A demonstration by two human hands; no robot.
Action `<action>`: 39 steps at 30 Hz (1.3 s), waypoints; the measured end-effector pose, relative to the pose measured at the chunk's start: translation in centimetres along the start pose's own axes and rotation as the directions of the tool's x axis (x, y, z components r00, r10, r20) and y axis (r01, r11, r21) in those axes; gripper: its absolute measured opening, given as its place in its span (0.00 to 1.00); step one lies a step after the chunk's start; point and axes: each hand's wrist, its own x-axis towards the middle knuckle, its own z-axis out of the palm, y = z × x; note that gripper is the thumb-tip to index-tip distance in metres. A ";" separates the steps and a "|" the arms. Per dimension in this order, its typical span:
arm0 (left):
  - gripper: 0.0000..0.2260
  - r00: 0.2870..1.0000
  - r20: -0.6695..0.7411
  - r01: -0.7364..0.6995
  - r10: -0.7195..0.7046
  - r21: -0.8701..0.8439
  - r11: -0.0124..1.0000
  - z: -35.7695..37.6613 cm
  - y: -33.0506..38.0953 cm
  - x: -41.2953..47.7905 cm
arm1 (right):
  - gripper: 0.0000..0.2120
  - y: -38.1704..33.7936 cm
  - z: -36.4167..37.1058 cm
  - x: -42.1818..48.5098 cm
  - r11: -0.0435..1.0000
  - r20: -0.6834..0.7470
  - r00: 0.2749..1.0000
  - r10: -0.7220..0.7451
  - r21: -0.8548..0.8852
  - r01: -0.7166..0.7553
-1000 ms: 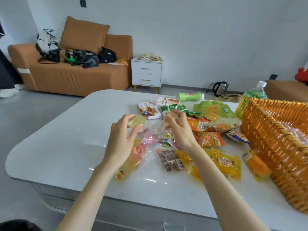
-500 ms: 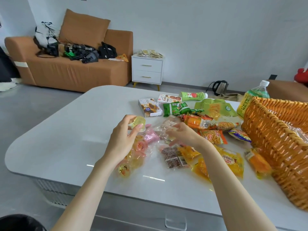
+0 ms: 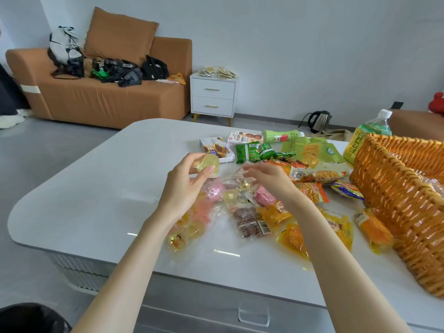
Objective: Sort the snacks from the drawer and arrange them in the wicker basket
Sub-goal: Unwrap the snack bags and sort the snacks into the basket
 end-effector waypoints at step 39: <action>0.19 0.913 0.241 0.214 -0.330 0.405 0.889 -0.4 -5.5 -1.1 | 0.22 0.2 -0.3 1.3 0.961 0.217 0.974 0.065 0.250 -0.120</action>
